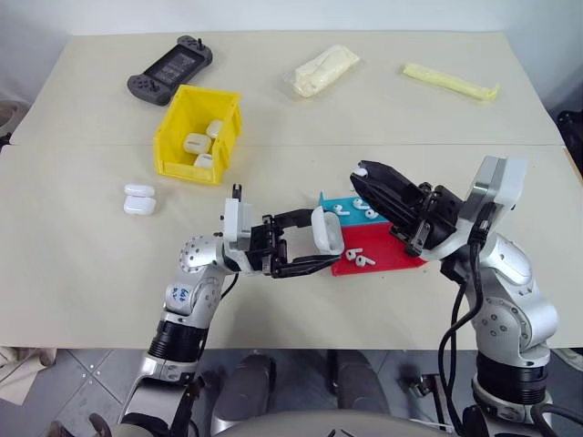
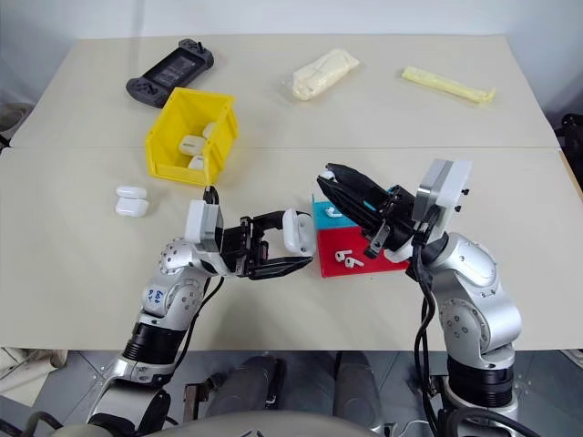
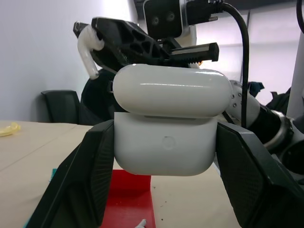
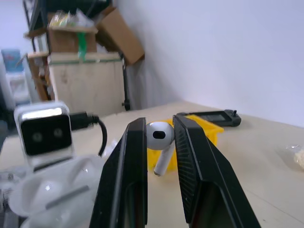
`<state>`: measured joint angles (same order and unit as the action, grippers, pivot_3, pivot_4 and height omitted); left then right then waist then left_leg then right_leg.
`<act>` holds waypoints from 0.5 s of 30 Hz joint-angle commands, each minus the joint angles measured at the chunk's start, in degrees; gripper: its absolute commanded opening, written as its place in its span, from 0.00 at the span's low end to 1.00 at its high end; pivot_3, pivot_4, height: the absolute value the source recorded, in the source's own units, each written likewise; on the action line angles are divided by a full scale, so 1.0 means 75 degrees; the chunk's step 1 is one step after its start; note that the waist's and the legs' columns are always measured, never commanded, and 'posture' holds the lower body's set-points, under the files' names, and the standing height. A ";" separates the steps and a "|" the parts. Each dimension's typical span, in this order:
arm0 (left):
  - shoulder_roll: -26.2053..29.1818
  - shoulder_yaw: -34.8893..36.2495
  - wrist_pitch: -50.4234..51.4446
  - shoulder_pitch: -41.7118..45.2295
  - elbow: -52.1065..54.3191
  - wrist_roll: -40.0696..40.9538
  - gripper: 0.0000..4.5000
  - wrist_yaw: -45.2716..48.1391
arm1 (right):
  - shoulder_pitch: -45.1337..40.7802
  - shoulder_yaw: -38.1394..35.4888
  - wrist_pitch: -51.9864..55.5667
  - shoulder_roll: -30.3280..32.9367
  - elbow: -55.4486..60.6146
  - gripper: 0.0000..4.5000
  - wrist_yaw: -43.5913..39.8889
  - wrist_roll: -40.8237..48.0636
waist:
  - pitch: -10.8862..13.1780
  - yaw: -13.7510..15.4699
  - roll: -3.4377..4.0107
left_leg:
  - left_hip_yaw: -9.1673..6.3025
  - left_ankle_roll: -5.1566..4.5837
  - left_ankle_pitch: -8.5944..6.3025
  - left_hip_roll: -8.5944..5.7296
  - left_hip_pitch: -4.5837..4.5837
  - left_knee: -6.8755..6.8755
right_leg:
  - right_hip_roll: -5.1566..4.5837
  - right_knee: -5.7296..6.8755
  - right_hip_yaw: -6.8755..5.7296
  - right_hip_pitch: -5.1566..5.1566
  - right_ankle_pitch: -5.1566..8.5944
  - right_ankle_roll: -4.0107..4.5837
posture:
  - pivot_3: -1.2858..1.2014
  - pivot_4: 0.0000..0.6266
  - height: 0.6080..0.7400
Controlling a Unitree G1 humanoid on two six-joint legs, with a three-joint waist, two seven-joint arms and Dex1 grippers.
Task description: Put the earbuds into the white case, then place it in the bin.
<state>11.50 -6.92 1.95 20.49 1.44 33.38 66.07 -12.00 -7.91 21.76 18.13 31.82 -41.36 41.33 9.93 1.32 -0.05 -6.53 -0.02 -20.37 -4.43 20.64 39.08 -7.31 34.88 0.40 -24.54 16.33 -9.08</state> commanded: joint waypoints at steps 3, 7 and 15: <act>-0.0101 0.0157 0.0182 0.0244 0.0459 0.0290 0.62 -0.0191 | 0.0095 0.0207 -0.0072 -0.0133 0.0444 0.10 0.0267 0.0444 | 0.0000 -0.0002 0.0000 | 0.0001 0.0000 0.0000 0.0000 0.0000 0.0000 | 0.0001 0.0000 0.0001 0.0001 0.0000 0.0001 | 0.52 0.24 1.00; -0.0107 0.0239 0.0349 0.0368 0.0482 0.0400 0.62 -0.0270 | 0.0186 0.0387 -0.0117 -0.0219 0.0464 0.10 0.0309 0.0557 | 0.0000 -0.0002 0.0000 | 0.0001 0.0000 0.0000 -0.0001 0.0000 0.0000 | 0.0001 0.0000 0.0001 0.0000 0.0000 0.0001 | 0.52 0.24 1.00; -0.0145 0.0251 0.0639 0.0369 0.0666 0.0536 0.62 -0.0364 | 0.0393 0.0667 -0.0254 -0.0248 0.0462 0.10 0.0306 0.0538 | 0.0000 -0.0004 0.0000 | 0.0002 -0.0001 0.0000 -0.0001 0.0000 0.0000 | 0.0001 0.0001 0.0001 0.0001 0.0000 0.0001 | 0.52 0.24 1.00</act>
<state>10.79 -5.33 6.66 23.06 3.75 35.81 63.32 -9.55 -3.21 21.18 16.62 33.42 -39.12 44.74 9.93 1.29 -0.05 -6.52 -0.02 -20.37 -4.44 20.64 39.08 -7.30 34.88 0.40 -24.53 16.33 -9.07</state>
